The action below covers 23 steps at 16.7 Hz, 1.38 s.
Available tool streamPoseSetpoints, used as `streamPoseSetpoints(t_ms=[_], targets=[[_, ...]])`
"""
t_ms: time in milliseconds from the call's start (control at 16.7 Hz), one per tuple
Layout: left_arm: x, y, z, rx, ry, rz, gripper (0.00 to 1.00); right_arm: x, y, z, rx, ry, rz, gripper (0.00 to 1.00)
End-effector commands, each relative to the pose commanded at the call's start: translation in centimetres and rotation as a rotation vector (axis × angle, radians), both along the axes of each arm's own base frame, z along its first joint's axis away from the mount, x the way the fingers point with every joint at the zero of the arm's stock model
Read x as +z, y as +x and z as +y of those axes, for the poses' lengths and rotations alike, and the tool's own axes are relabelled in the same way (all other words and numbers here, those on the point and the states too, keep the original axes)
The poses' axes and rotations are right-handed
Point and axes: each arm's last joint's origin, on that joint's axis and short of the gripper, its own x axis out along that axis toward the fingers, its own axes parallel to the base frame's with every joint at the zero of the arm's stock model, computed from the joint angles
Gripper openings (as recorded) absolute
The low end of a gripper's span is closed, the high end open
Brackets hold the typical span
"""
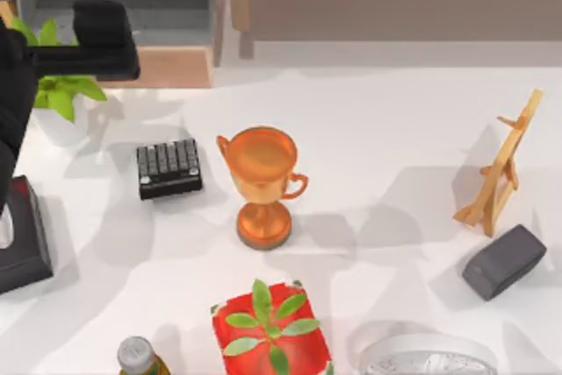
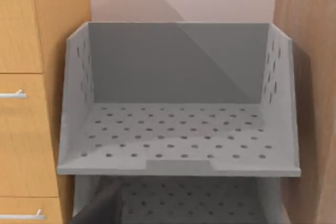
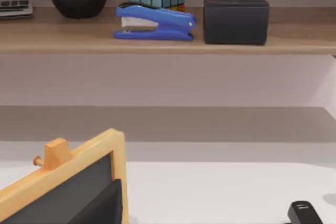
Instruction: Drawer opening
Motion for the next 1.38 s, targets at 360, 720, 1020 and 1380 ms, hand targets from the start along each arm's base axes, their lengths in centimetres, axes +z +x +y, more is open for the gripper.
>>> streamPoseSetpoints(t_ms=[360, 720, 1020, 1380], targets=[[0.6, 6.1, 1.9, 0.065, 0.207, -0.030, 1.00, 0.0, 0.0, 0.0, 0.000, 0.000, 0.000, 1.00], [-4.1, 17.6, 11.0, 0.140, 0.776, 0.023, 1.00, 0.0, 0.0, 0.0, 0.000, 0.000, 0.000, 1.00], [-12.4, 22.5, 20.9, 0.093, 1.257, 0.060, 1.00, 0.0, 0.0, 0.0, 0.000, 0.000, 0.000, 1.00], [-20.0, 23.1, 26.5, -0.006, 1.550, -0.001, 1.00, 0.0, 0.0, 0.0, 0.000, 0.000, 0.000, 1.00]])
